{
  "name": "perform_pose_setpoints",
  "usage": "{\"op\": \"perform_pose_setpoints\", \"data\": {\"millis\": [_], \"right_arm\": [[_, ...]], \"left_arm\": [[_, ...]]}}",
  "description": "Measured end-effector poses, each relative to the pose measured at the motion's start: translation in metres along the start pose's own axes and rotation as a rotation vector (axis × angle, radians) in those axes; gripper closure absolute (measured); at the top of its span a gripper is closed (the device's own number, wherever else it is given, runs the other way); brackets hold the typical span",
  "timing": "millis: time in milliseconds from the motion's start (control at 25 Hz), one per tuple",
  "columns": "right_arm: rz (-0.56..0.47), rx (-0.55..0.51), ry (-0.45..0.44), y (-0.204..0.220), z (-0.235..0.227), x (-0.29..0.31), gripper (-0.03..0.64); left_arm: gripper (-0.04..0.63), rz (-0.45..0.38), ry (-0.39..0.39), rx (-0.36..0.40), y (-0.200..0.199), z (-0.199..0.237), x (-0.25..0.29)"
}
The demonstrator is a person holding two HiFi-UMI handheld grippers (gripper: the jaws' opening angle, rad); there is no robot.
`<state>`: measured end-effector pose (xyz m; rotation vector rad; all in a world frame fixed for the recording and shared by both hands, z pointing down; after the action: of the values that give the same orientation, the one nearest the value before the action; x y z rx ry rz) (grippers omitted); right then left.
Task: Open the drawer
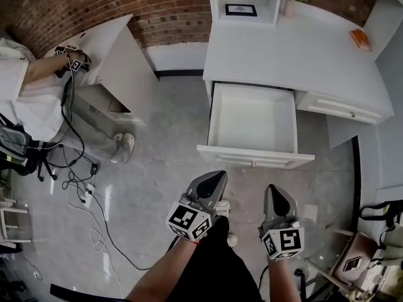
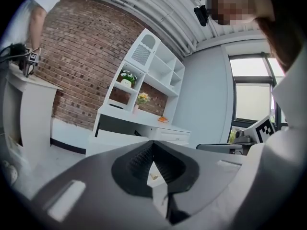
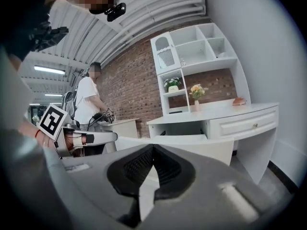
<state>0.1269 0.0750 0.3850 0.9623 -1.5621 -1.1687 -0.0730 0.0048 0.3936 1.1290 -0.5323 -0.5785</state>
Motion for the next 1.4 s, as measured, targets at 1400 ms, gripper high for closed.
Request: {"op": "perform_pose_setpoints", "data": {"millis": [1400], "right_arm": [[-0.115,-0.065,-0.031,-0.148,0.037,-0.086,0.615]], "left_arm": [[0.594,-0.066,0.090,0.076,-0.134,-0.078,-0.072]]}}
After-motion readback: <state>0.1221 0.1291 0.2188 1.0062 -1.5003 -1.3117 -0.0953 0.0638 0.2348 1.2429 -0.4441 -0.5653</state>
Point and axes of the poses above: the fingertips, and each gripper's own axes: x forward along the fingers, z to its left, y out of its underside, the point moved 8 cm from there along -x, backward along the fingers
